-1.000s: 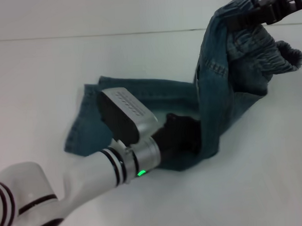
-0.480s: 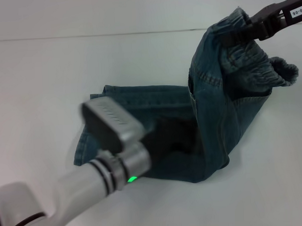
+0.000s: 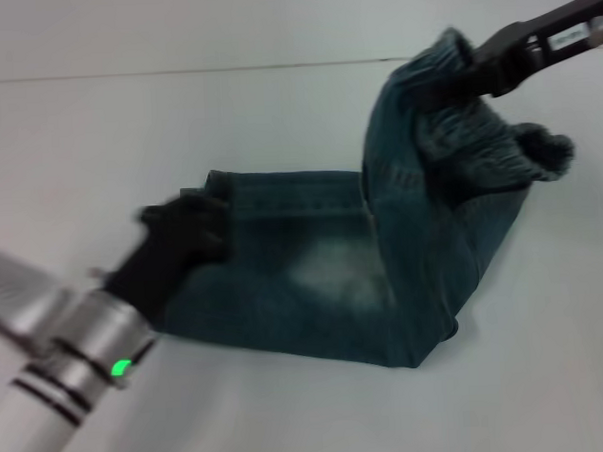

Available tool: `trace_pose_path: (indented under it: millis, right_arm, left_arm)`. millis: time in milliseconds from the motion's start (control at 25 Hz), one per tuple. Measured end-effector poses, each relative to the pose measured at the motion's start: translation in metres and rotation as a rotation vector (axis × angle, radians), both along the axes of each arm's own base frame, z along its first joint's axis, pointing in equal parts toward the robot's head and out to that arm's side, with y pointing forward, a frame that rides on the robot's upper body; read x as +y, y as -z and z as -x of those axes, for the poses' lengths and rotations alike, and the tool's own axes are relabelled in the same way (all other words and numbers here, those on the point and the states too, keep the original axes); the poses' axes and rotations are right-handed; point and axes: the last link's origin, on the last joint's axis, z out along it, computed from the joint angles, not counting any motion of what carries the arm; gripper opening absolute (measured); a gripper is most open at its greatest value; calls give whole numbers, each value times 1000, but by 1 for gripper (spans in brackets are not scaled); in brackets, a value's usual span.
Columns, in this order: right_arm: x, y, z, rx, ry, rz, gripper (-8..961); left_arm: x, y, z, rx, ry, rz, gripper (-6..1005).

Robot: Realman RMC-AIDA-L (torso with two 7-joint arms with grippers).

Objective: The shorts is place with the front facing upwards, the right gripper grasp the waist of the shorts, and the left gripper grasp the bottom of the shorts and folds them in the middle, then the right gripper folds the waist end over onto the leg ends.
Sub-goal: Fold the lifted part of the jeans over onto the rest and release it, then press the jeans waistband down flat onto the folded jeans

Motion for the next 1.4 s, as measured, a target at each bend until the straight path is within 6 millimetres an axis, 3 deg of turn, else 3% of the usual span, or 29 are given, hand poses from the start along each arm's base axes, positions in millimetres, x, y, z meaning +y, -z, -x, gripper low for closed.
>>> trace_pose_path:
  millis: [160, 320, 560, 720, 880, 1080, 1280, 1400]
  right_arm:
    - [3, 27, 15, -12, -39, 57, 124]
    - [2, 65, 33, -57, -94, 113, 151]
    - [-10, 125, 62, -136, -181, 186, 193]
    - [-16, 153, 71, -161, -178, 222, 220]
    - [-17, 160, 74, -167, -190, 227, 248]
    - [-14, 154, 77, -156, -197, 214, 282]
    - [-13, 147, 73, -145, -202, 201, 528]
    - [-13, 138, 68, -113, -190, 179, 607]
  left_arm:
    - [-8, -29, 26, -55, -98, -147, 0]
    - [-15, -45, 47, -79, -175, -205, 0]
    - [-22, -50, 57, -75, -209, -219, 0]
    - [-23, -48, 57, -74, -211, -212, 1]
    - [-22, -47, 57, -72, -212, -208, 1]
    - [-19, -46, 56, -67, -213, -200, 2]
    - [-18, -44, 55, -64, -213, -192, 2]
    - [-18, -42, 55, -58, -202, -177, 2]
